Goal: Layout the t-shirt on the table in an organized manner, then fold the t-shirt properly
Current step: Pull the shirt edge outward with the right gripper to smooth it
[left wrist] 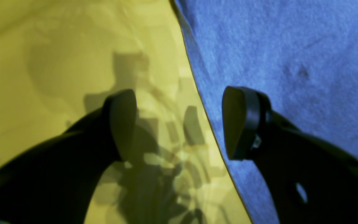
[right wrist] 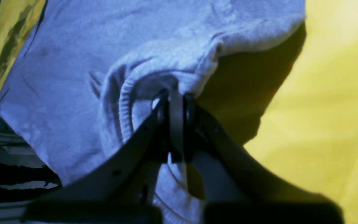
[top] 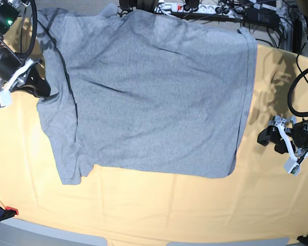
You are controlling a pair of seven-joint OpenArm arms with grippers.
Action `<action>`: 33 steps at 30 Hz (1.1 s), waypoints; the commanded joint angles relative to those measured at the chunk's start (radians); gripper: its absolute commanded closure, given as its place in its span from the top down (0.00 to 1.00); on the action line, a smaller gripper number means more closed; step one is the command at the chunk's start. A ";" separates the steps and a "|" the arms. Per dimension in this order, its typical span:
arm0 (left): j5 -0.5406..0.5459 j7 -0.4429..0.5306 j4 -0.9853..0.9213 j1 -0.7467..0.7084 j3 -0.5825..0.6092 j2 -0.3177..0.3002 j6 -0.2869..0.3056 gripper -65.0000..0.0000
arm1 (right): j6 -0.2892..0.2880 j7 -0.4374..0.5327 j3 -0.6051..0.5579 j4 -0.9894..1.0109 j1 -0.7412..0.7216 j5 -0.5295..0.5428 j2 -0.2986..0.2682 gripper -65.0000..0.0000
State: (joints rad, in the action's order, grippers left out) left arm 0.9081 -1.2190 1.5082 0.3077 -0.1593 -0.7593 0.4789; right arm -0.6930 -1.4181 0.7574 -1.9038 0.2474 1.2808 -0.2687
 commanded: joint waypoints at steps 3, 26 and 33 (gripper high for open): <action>0.010 0.022 0.012 0.022 -0.013 -0.022 0.000 0.67 | -0.005 0.022 0.009 -0.017 0.033 -0.058 -0.020 0.00; 0.010 0.014 0.012 0.022 -0.013 -0.022 -0.001 0.67 | -0.005 0.047 0.006 -0.016 0.063 -0.204 -0.005 0.31; 0.010 0.014 0.012 0.022 -0.013 -0.022 0.000 0.67 | -0.005 0.065 -0.019 -0.011 0.063 -0.153 0.025 0.51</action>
State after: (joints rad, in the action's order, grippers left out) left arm 0.9085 -1.2228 1.5082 0.3077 -0.1593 -0.7593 0.4789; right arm -0.6930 -1.3720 0.7338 -1.9018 0.3149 1.1053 -0.2272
